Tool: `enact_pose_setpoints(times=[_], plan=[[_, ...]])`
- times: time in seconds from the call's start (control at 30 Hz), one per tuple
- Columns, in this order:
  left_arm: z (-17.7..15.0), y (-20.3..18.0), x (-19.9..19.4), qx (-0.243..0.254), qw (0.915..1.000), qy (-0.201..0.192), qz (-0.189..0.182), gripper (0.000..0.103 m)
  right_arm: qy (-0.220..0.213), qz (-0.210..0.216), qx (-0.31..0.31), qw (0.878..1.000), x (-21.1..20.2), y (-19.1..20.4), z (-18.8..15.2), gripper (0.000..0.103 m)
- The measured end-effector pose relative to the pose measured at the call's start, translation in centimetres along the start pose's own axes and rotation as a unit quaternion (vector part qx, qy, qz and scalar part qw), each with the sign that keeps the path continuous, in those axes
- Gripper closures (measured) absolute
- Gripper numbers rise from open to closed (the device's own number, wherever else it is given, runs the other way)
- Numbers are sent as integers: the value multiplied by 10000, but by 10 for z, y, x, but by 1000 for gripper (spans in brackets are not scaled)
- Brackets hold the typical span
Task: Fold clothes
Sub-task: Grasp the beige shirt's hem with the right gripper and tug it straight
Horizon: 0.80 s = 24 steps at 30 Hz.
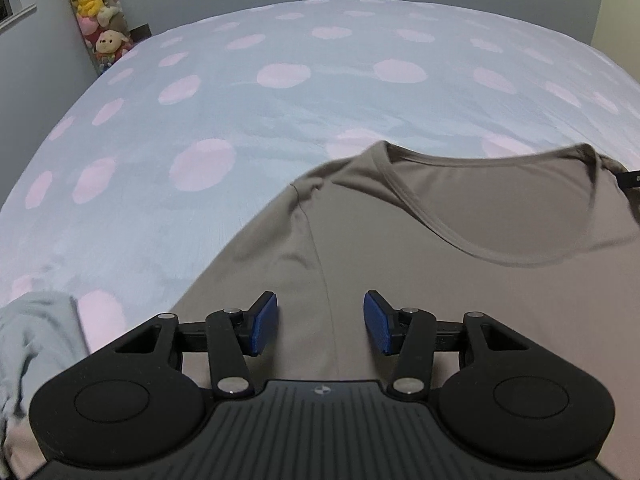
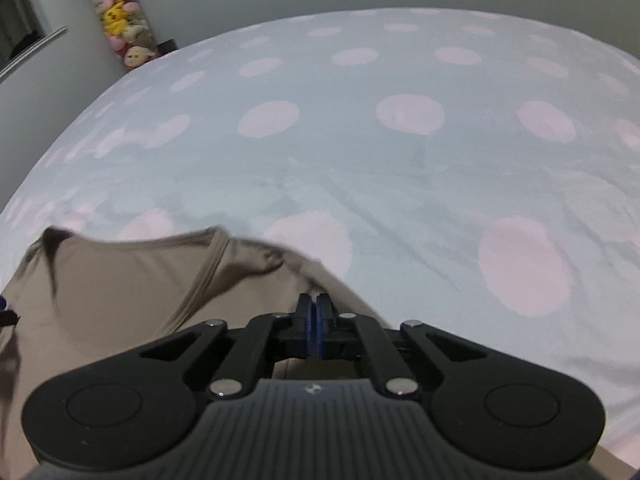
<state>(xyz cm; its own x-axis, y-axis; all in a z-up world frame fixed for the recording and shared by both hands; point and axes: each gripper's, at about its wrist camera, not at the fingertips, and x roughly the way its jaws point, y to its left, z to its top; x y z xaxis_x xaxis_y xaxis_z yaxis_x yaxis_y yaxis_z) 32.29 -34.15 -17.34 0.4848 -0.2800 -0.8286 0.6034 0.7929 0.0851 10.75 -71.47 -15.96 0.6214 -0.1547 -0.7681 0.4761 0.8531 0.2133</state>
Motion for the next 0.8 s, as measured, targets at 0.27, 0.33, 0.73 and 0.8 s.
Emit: enact_pose_setpoints(times=[0.27, 0.33, 0.73, 0.8], plan=[[21, 9, 30, -371, 9987, -348, 47, 53, 44, -96, 253, 9996, 33, -9, 21, 103], [27, 9, 35, -454, 9979, -447, 103, 52, -53, -108, 353, 9993, 34, -10, 24, 103], [3, 13, -33, -497, 9964, -669, 151, 54, -157, -573, 652, 9961, -44, -46, 23, 97], [-11, 12, -54, -455, 9971, -600, 112, 54, -106, -671, 696, 9953, -72, -60, 14, 97]])
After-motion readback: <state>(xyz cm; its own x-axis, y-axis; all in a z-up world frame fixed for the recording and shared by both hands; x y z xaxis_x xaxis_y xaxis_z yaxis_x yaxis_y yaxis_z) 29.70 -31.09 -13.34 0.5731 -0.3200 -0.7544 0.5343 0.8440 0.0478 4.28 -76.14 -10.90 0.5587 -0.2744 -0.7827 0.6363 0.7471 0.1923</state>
